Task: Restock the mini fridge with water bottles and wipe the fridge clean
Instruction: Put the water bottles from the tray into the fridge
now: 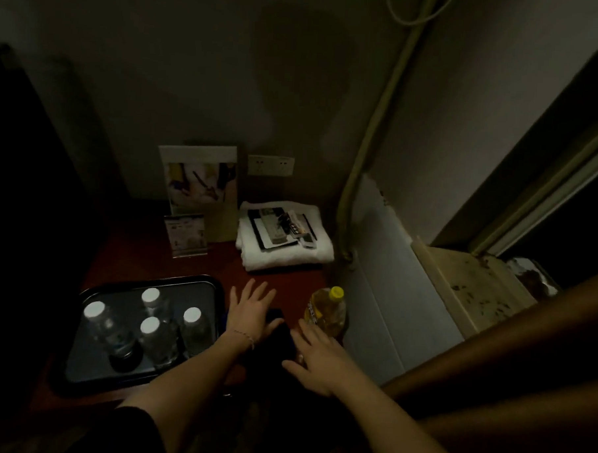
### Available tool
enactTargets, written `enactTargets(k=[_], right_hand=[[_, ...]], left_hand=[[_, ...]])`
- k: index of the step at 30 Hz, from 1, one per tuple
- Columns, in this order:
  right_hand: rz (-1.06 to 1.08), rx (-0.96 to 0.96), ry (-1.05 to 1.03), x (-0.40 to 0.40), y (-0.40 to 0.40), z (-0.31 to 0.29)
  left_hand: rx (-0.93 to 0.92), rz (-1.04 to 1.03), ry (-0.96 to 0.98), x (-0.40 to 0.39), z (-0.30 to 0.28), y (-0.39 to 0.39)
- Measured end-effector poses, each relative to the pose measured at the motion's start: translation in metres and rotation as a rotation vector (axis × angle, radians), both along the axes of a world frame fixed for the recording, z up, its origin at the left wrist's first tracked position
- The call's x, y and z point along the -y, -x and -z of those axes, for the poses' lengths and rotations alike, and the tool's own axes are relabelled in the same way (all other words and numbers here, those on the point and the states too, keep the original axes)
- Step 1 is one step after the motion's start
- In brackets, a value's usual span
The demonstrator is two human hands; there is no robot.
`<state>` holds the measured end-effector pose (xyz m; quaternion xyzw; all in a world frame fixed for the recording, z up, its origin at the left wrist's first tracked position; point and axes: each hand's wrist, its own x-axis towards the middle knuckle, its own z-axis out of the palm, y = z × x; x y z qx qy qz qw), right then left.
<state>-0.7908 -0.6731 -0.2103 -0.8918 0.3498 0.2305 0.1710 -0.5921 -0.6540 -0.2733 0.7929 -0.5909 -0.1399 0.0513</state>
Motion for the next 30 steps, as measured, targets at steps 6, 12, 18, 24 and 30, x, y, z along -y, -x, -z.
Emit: enactTargets(k=[6, 12, 18, 24, 30], right_hand=[[-0.145, 0.062, 0.01, 0.026, -0.057, -0.014], [-0.288, 0.183, 0.021, -0.007, -0.139, -0.038], [-0.316, 0.161, 0.071, -0.052, -0.197, -0.028], [-0.152, 0.1, 0.115, -0.069, -0.198, -0.019], [-0.098, 0.104, 0.145, -0.083, -0.184, -0.023]], left_hand=[[-0.011, -0.182, 0.168, -0.011, -0.063, -0.042], [0.081, -0.314, 0.294, -0.099, -0.106, -0.099], [-0.035, -0.275, 0.017, -0.172, -0.081, -0.125], [-0.081, -0.196, -0.001, -0.179, -0.061, -0.138], [-0.093, -0.197, -0.021, -0.202, -0.063, -0.157]])
